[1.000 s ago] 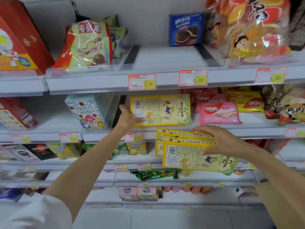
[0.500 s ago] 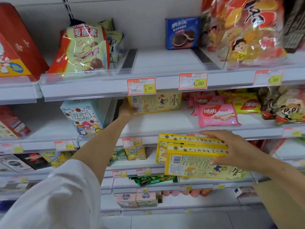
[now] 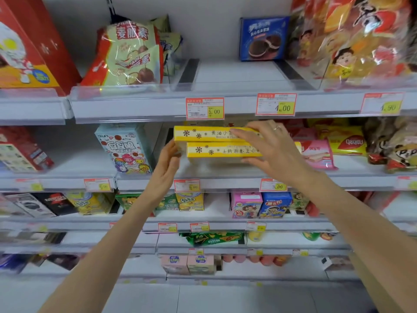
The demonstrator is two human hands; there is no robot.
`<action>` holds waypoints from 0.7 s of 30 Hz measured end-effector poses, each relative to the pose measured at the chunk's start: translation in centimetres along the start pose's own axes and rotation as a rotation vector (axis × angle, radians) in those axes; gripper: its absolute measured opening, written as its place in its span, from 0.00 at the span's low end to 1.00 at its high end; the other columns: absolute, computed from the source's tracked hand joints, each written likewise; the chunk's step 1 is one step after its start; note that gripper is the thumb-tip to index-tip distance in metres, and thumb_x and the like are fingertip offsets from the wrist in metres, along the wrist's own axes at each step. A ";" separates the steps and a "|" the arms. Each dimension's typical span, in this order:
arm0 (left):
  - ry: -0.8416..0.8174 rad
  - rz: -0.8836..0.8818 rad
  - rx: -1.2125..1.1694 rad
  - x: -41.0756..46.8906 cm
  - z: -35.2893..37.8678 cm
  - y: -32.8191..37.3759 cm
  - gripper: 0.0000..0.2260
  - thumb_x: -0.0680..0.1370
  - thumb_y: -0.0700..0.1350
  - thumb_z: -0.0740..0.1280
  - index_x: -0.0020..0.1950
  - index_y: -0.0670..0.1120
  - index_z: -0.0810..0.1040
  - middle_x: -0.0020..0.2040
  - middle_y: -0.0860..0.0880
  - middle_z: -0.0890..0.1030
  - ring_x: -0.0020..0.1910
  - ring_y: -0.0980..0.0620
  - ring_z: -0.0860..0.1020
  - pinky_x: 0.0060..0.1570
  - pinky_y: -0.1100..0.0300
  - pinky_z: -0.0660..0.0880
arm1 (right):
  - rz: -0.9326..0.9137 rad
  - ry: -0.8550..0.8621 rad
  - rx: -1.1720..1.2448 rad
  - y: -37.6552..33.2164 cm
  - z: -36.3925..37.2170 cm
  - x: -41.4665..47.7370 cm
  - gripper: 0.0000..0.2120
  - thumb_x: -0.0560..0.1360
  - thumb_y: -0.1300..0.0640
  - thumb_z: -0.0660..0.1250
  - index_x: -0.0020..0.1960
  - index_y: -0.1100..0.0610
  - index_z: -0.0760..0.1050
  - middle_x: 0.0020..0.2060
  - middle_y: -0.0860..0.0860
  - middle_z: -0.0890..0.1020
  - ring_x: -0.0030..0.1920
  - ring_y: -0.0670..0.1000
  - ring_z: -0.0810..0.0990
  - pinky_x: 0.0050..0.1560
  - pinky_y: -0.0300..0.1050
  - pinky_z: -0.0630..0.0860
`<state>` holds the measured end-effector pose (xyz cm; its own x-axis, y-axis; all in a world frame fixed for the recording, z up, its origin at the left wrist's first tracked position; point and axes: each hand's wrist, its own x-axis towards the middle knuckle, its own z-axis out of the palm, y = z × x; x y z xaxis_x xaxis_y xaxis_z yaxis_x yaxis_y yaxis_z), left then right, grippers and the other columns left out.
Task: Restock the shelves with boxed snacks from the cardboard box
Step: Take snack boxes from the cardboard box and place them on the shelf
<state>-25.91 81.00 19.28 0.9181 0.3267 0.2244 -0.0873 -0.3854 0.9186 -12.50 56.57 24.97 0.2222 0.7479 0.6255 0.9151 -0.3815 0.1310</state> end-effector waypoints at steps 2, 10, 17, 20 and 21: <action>0.014 -0.021 0.141 0.9 0.0 -1.0 0.39 0.70 0.65 0.65 0.73 0.46 0.58 0.68 0.48 0.66 0.67 0.51 0.66 0.68 0.55 0.66 | 0.015 -0.042 0.005 0.5 1.5 1.1 0.33 0.67 0.54 0.74 0.69 0.52 0.66 0.57 0.60 0.75 0.54 0.60 0.74 0.53 0.54 0.67; 0.163 -0.203 0.589 5.2 4.0 -1.0 0.44 0.66 0.58 0.75 0.72 0.42 0.56 0.69 0.43 0.66 0.68 0.41 0.65 0.63 0.45 0.67 | 0.213 -0.287 -0.046 2.1 6.1 2.7 0.31 0.72 0.56 0.69 0.73 0.52 0.64 0.69 0.56 0.69 0.69 0.60 0.66 0.67 0.61 0.59; 0.267 -0.363 0.684 7.9 6.5 -0.6 0.51 0.63 0.68 0.72 0.72 0.39 0.53 0.69 0.40 0.65 0.69 0.41 0.64 0.66 0.46 0.65 | 0.219 0.025 0.056 1.7 4.5 -3.1 0.21 0.72 0.64 0.63 0.65 0.58 0.73 0.65 0.56 0.73 0.65 0.54 0.66 0.71 0.58 0.58; 0.326 -0.386 0.699 8.4 7.5 -1.1 0.52 0.63 0.66 0.73 0.73 0.39 0.52 0.70 0.39 0.65 0.69 0.40 0.64 0.66 0.46 0.64 | 0.226 0.010 0.101 1.2 3.7 -6.5 0.16 0.74 0.63 0.61 0.61 0.59 0.76 0.64 0.56 0.74 0.63 0.55 0.70 0.66 0.54 0.65; 0.339 -0.390 0.705 8.6 7.7 -1.2 0.52 0.63 0.65 0.73 0.73 0.39 0.51 0.70 0.38 0.65 0.69 0.40 0.64 0.66 0.46 0.63 | 0.237 -0.004 0.111 1.2 3.6 -7.4 0.16 0.75 0.62 0.59 0.60 0.59 0.76 0.63 0.56 0.75 0.62 0.56 0.72 0.64 0.53 0.67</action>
<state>-14.99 77.64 17.61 0.6582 0.7426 0.1237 0.5716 -0.5998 0.5599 -11.90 52.50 17.74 0.4365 0.6470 0.6252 0.8684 -0.4847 -0.1047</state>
